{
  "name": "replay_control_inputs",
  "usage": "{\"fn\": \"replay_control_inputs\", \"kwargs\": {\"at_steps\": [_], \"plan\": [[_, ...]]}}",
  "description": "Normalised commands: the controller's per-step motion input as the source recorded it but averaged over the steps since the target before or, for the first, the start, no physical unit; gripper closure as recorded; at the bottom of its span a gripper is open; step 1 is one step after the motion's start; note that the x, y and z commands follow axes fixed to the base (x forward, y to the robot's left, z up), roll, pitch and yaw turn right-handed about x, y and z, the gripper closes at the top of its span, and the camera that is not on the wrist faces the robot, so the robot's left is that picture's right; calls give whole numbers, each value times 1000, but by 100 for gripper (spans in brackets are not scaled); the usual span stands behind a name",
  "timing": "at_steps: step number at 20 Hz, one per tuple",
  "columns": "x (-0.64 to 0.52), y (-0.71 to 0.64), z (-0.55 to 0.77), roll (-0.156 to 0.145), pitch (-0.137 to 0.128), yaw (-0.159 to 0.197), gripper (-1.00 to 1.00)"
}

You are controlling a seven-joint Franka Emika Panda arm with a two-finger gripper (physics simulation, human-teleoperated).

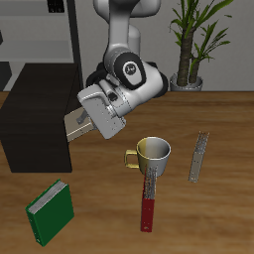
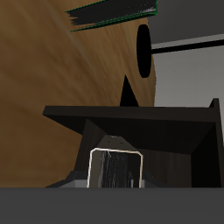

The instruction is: Place the right yellow book in the top region of the shelf

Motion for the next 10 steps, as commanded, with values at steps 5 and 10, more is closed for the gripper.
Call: {"fn": "replay_control_inputs", "kwargs": {"at_steps": [5, 10], "plan": [[73, -308, -155, -61, 66, 13, 100], [44, -350, -1, -77, -20, -3, 100]]}}
